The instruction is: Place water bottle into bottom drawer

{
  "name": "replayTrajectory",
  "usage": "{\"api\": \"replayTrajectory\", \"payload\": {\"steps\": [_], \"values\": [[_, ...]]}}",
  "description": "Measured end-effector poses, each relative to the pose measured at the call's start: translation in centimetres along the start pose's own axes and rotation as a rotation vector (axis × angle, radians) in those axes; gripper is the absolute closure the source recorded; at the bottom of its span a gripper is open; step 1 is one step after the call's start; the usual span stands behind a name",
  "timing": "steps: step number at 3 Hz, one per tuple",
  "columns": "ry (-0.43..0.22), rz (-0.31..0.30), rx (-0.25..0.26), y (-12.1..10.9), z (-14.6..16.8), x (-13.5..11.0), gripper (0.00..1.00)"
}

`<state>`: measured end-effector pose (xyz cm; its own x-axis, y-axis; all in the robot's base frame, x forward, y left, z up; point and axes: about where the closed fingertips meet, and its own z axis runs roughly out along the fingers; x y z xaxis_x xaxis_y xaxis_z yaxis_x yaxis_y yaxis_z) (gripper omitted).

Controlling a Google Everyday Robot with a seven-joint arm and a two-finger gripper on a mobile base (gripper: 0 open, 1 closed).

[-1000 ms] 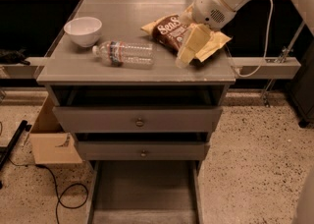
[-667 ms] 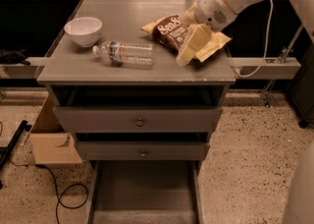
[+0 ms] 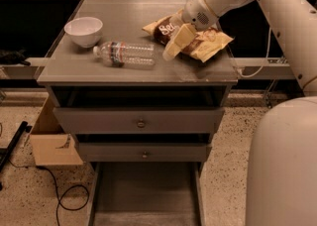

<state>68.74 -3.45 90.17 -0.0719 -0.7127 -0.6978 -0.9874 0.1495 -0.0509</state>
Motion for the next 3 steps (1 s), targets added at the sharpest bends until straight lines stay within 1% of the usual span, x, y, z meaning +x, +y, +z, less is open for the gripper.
{"api": "replayTrajectory", "payload": {"steps": [1, 2, 3], "values": [[-0.003, 0.014, -0.004, -0.3, 1.1, 0.0, 0.0], [0.006, 0.015, -0.021, -0.3, 2.1, -0.1, 0.0], [0.034, -0.025, -0.059, 0.0, 4.1, -1.7, 0.0]]}}
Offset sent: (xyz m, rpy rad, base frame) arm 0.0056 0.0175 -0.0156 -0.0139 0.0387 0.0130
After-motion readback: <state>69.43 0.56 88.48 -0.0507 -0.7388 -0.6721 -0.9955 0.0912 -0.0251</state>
